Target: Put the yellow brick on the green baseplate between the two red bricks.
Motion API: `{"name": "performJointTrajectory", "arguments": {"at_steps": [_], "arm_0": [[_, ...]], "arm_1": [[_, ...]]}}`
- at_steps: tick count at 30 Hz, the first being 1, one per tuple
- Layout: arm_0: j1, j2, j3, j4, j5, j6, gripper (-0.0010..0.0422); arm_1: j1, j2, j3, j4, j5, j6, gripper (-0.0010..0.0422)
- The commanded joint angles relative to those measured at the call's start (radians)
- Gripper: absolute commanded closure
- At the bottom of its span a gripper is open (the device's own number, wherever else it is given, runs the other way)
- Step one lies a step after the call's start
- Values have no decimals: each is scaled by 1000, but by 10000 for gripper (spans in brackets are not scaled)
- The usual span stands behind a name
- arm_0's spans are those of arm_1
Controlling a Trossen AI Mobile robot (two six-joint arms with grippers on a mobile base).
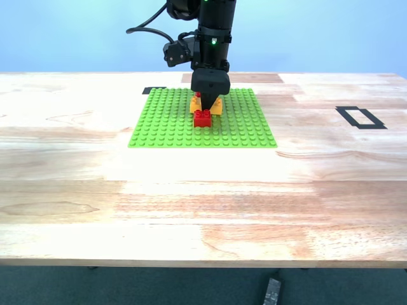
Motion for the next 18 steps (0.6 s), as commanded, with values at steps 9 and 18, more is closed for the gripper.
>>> {"name": "performJointTrajectory", "arguments": {"at_steps": [9,18], "arm_0": [[0,0,0,0,0,1,413],[0,0,0,0,0,2,413]], "arm_1": [[1,-9,-2,31,-1,23,299],[8,-7,-2,35,-47,25,286]]}}
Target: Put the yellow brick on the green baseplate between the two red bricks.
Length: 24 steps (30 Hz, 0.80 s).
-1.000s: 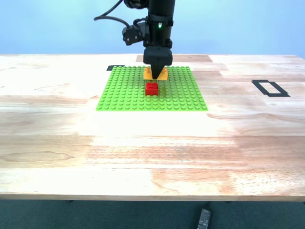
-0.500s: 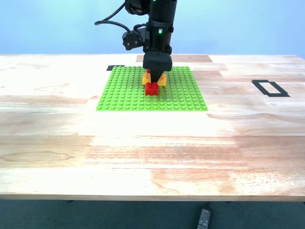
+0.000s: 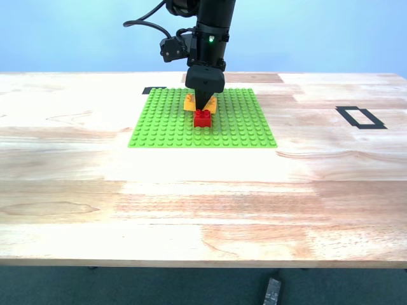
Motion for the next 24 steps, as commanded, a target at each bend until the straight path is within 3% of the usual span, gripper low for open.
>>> {"name": "performJointTrajectory", "arguments": {"at_steps": [1,13,24], "arm_0": [[0,0,0,0,0,1,413],[0,0,0,-1,0,19,412],[0,0,0,-3,0,23,413]], "arm_1": [[2,3,0,3,0,-1,286],[-8,-8,-61,18,23,-15,282],[-6,-8,-47,47,23,8,212]]}}
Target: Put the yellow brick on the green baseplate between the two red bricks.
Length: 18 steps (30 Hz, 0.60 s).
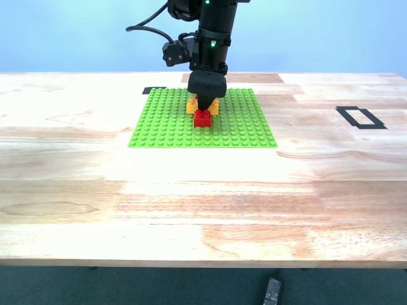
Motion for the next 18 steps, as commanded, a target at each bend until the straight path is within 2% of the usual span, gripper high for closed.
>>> {"name": "performJointTrajectory", "arguments": {"at_steps": [1,4,18], "arm_0": [[0,0,0,-1,0,-1,413],[0,0,0,0,0,-1,413],[0,0,0,1,0,2,413]], "arm_1": [[0,1,-10,13,0,4,206],[0,1,-21,22,8,5,195],[0,-64,11,17,8,40,196]]}}
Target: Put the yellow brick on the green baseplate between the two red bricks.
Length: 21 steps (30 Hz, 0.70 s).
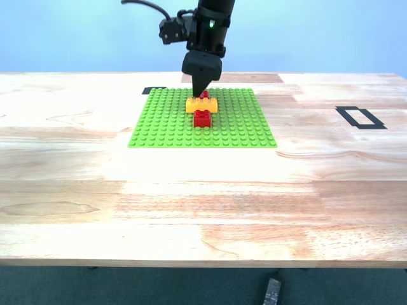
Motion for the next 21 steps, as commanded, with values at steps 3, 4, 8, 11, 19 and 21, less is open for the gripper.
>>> {"name": "performJointTrajectory", "arguments": {"at_steps": [3,4,8,11,19,21], "arm_0": [[0,0,0,-3,0,1,413],[0,0,0,-3,0,1,413],[0,0,0,0,0,1,412],[0,0,0,-3,0,1,413],[0,0,0,-1,0,1,412],[0,0,0,0,0,1,413]], "arm_1": [[0,-24,-28,2,2,-1,198],[0,-24,-31,3,5,0,201],[0,-27,-42,9,51,0,236],[0,-27,-39,11,49,8,282],[-2,-27,-40,21,47,13,411],[-2,-27,-41,24,48,17,400]]}}
